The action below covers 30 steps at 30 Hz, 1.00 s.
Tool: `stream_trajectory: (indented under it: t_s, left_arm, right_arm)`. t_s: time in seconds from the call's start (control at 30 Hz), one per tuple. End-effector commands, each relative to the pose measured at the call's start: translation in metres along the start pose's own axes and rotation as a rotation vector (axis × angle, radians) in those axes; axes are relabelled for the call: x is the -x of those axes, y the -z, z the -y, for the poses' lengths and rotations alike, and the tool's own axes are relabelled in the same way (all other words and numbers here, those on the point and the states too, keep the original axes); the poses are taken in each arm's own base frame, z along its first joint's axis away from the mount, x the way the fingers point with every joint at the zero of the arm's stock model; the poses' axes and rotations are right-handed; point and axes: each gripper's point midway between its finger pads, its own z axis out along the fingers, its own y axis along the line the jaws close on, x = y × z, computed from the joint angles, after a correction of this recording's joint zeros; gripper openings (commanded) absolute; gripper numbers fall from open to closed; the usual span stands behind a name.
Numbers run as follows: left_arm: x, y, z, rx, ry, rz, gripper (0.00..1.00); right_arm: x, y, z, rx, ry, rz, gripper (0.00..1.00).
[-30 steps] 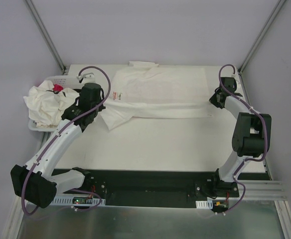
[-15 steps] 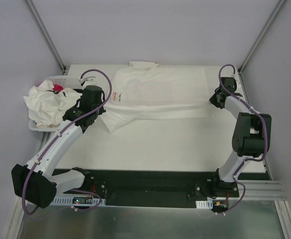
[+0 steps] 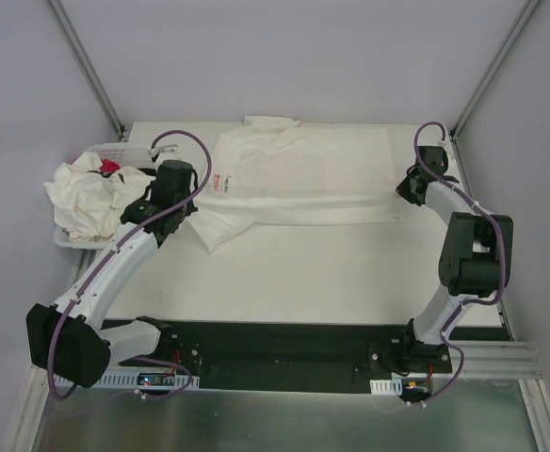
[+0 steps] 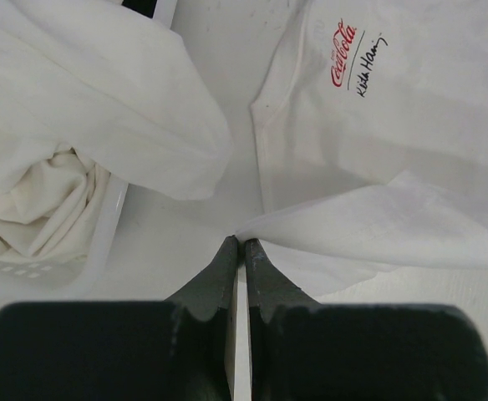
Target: Fold and stack the t-shirts
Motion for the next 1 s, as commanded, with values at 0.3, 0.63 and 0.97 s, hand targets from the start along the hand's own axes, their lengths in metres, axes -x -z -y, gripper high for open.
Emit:
stream_trajectory:
  t_s: [0.3, 0.63, 0.97]
  left_arm:
    - [0.008, -0.014, -0.007, 0.054, -0.022, -0.009, 0.0]
    - [0.013, -0.023, -0.004, 0.054, -0.032, -0.016, 0.0]
    - [0.011, -0.037, 0.003, 0.041, -0.035, -0.05, 0.0]
  right_arm:
    - [0.015, -0.008, 0.004, -0.016, -0.019, 0.037, 0.01]
    - [0.016, -0.015, 0.001, -0.017, -0.022, 0.026, 0.01]
    - [0.022, -0.024, -0.007, -0.006, -0.023, 0.015, 0.01]
